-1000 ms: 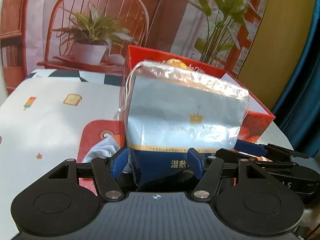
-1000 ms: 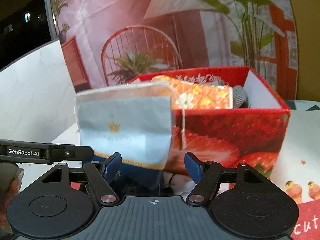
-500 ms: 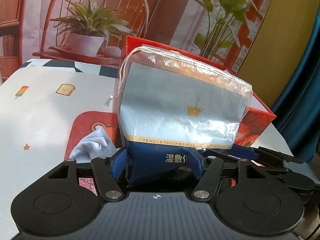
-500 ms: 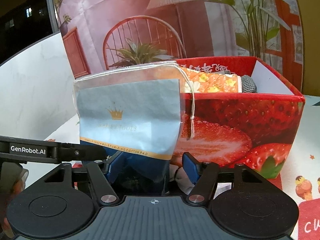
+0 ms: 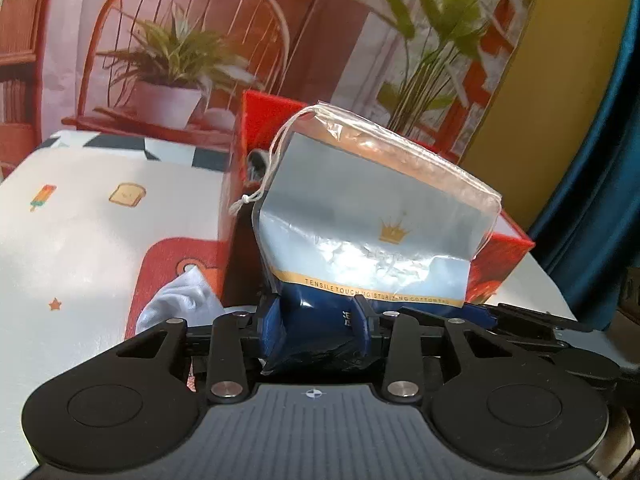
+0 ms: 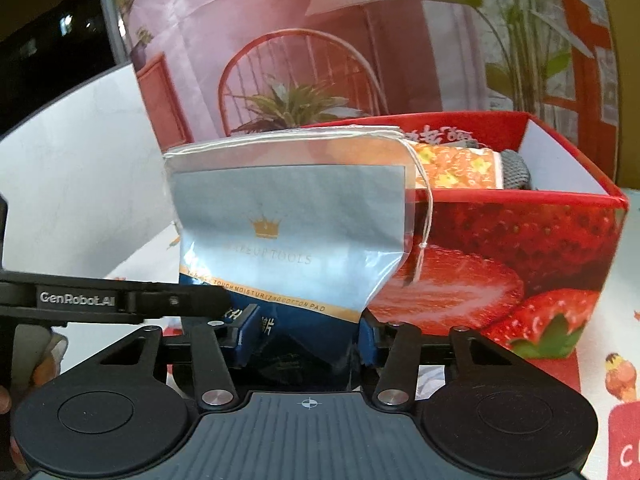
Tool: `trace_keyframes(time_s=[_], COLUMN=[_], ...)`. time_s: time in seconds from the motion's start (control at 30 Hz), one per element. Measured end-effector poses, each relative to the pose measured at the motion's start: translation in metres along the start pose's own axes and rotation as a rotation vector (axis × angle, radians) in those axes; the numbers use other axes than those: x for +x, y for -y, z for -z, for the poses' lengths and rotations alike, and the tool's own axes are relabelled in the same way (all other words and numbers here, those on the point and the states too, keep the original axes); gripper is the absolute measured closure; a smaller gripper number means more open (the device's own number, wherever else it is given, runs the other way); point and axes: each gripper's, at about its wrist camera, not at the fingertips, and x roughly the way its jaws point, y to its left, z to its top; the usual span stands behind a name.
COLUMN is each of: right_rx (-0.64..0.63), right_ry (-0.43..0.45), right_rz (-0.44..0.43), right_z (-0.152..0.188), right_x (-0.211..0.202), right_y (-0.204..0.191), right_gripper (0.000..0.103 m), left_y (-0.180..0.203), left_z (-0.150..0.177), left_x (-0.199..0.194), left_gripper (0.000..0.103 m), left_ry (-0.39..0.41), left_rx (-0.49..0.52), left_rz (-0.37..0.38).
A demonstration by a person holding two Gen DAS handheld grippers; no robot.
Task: Organize soft objects
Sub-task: 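Lift the cotton pad bag with the left gripper over the red box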
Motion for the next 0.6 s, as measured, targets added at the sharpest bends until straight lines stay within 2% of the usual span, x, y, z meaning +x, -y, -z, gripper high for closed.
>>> trace_keyframes(time_s=[0.23,0.6], right_rx=[0.003,0.006], right_ry=[0.041,0.128], right_rz=[-0.006,-0.006], right_z=[-0.007,-0.023], right_x=[-0.018,-0.047], right_y=[-0.002,-0.004], right_gripper=[0.061,0.062], left_y=[0.009,0.029], left_z=[0.004,-0.007], left_x=[-0.014,-0.037], left_gripper=[0.063,0.063], left_ry=[0.016,0.088], left_rx=[0.003,0.058], left_rz=[0.011,0.039])
